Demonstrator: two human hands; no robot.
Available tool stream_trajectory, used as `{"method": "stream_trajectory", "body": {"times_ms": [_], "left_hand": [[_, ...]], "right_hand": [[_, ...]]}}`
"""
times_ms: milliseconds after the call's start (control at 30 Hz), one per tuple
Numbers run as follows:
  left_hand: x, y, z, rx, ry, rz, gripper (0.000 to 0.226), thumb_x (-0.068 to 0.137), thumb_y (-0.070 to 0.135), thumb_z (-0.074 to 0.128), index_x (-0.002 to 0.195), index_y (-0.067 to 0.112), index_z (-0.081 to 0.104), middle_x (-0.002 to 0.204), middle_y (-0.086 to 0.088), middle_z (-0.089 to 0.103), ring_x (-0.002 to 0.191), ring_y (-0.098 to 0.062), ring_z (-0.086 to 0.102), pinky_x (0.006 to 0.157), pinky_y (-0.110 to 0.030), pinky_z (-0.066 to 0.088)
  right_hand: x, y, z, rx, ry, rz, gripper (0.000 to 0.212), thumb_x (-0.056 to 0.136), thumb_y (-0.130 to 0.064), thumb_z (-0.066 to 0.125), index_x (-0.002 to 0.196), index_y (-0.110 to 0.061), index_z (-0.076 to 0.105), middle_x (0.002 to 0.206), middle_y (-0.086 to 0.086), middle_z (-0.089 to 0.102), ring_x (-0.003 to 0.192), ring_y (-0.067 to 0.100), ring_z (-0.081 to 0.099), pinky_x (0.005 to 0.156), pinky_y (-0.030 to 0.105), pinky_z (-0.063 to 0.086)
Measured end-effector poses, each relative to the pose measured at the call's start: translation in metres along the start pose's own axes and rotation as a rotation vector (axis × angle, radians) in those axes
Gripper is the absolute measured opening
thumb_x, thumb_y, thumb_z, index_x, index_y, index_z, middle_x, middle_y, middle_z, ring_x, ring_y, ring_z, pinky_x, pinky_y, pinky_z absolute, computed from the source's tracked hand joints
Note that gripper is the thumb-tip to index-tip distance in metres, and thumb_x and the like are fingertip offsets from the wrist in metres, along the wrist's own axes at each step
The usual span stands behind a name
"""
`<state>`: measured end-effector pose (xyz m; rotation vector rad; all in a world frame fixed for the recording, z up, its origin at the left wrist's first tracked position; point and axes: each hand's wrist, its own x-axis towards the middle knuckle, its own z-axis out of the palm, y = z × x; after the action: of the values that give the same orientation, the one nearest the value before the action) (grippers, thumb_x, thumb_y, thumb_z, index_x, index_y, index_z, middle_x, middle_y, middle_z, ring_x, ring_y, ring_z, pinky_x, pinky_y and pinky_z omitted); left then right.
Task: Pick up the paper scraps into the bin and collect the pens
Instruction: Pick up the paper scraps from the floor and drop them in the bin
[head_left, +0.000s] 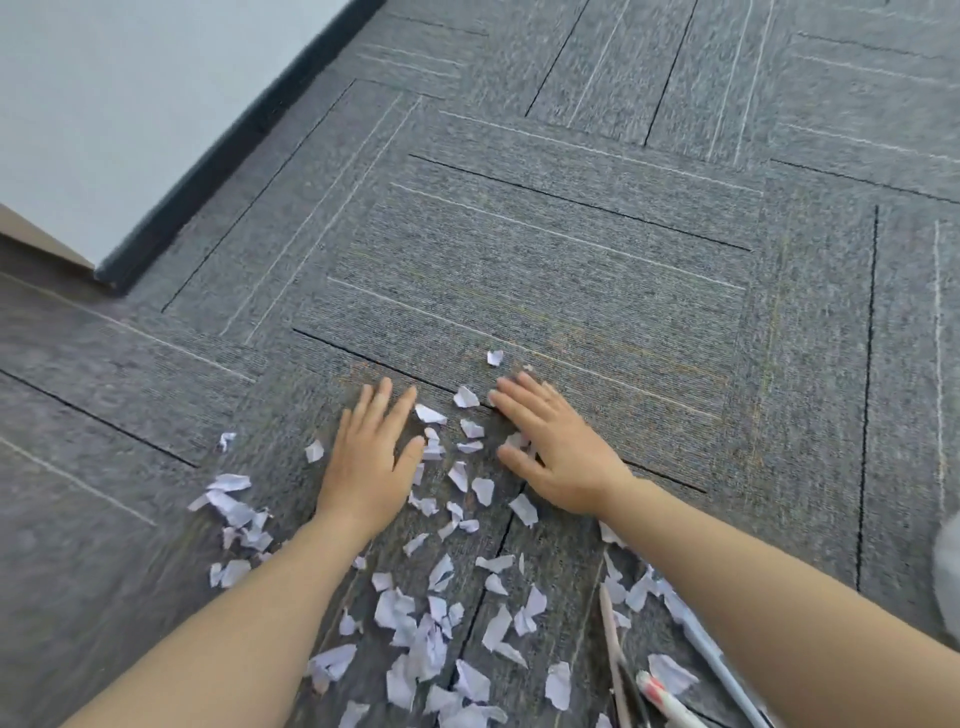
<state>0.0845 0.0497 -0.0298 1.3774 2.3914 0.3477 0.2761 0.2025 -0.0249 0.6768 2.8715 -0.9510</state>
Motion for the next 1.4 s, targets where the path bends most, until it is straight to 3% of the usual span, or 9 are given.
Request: {"method": "stream_trajectory", "body": {"times_ms": [100, 200, 333, 500, 667, 900, 1100, 1267, 1400], "left_hand": [[-0.015, 0.007, -0.002, -0.104, 0.042, 0.075, 0.056, 0.096, 0.042, 0.027, 0.148, 0.022, 0.025, 0.159, 0.004, 0.012, 0.145, -0.008, 0.0, 0.118, -0.034, 0.003], [-0.028, -0.011, -0.007, -0.011, 0.191, -0.053, 0.059, 0.092, 0.047, 0.024, 0.145, 0.022, 0.033, 0.157, 0.0, 0.022, 0.145, -0.016, 0.01, 0.118, -0.042, 0.004], [-0.042, -0.055, -0.021, 0.141, 0.273, -0.354, 0.062, 0.089, 0.055, 0.03, 0.144, 0.029, 0.031, 0.158, -0.005, 0.018, 0.145, -0.027, 0.011, 0.113, -0.057, 0.002], [-0.062, -0.095, -0.027, 0.115, 0.233, -0.595, 0.063, 0.092, 0.055, 0.038, 0.148, 0.032, 0.021, 0.159, -0.011, 0.009, 0.145, -0.033, 0.004, 0.114, -0.059, 0.002], [-0.067, -0.099, -0.021, -0.044, 0.249, -0.416, 0.065, 0.09, 0.047, 0.034, 0.149, 0.024, 0.021, 0.159, -0.01, 0.01, 0.146, -0.027, 0.005, 0.117, -0.049, 0.007], [-0.052, -0.097, -0.024, -0.169, 0.3, -0.415, 0.068, 0.094, 0.038, 0.047, 0.151, 0.024, 0.013, 0.16, -0.007, 0.001, 0.146, -0.024, 0.002, 0.118, -0.044, 0.006], [-0.056, -0.074, -0.019, -0.292, 0.326, -0.333, 0.049, 0.097, 0.025, 0.041, 0.145, 0.013, 0.033, 0.155, -0.002, 0.027, 0.143, -0.017, 0.019, 0.116, -0.04, 0.018], [-0.084, -0.037, -0.009, -0.366, 0.262, -0.073, 0.048, 0.094, 0.036, 0.03, 0.129, 0.013, 0.054, 0.137, -0.002, 0.05, 0.131, -0.014, 0.039, 0.108, -0.046, 0.037], [-0.086, -0.052, -0.007, -0.132, 0.364, -0.089, 0.053, 0.092, 0.044, 0.036, 0.137, 0.016, 0.046, 0.147, -0.009, 0.039, 0.139, -0.027, 0.028, 0.113, -0.056, 0.022]], "right_hand": [[-0.017, -0.016, 0.009, 0.107, 0.053, -0.095, 0.055, 0.098, -0.048, 0.034, 0.15, -0.033, 0.026, 0.159, -0.014, 0.02, 0.147, 0.007, 0.013, 0.119, 0.033, 0.015], [0.008, -0.005, 0.001, 0.06, 0.171, 0.032, 0.057, 0.097, -0.053, 0.033, 0.15, -0.034, 0.025, 0.161, -0.013, 0.013, 0.149, 0.01, 0.0, 0.119, 0.037, 0.007], [0.051, -0.002, -0.005, -0.112, -0.026, 0.025, 0.067, 0.095, -0.06, 0.031, 0.153, -0.033, 0.013, 0.163, -0.007, -0.001, 0.148, 0.015, -0.012, 0.121, 0.043, -0.001], [0.043, -0.029, 0.012, -0.089, -0.113, -0.229, 0.062, 0.097, -0.051, 0.036, 0.152, -0.026, 0.022, 0.161, -0.003, 0.017, 0.149, 0.015, 0.002, 0.121, 0.037, 0.001], [0.007, -0.041, 0.019, -0.071, -0.102, -0.327, 0.052, 0.098, -0.046, 0.037, 0.148, -0.031, 0.033, 0.155, -0.009, 0.034, 0.141, 0.011, 0.032, 0.114, 0.041, 0.031], [0.015, -0.017, 0.01, -0.147, 0.1, 0.153, 0.065, 0.095, -0.057, 0.034, 0.153, -0.031, 0.018, 0.163, -0.005, 0.001, 0.148, 0.016, -0.01, 0.119, 0.041, -0.001], [0.008, -0.037, 0.018, -0.022, -0.026, -0.072, 0.06, 0.098, -0.048, 0.036, 0.151, -0.023, 0.025, 0.161, -0.006, 0.017, 0.148, 0.01, 0.004, 0.12, 0.041, 0.008], [-0.014, -0.05, 0.026, 0.066, -0.041, -0.212, 0.054, 0.096, -0.047, 0.036, 0.146, -0.03, 0.034, 0.154, -0.01, 0.033, 0.142, 0.009, 0.028, 0.116, 0.042, 0.024], [-0.005, -0.045, 0.024, -0.019, 0.004, -0.065, 0.062, 0.094, -0.06, 0.032, 0.15, -0.037, 0.021, 0.161, -0.011, 0.011, 0.149, 0.013, -0.003, 0.12, 0.046, 0.004]]}}
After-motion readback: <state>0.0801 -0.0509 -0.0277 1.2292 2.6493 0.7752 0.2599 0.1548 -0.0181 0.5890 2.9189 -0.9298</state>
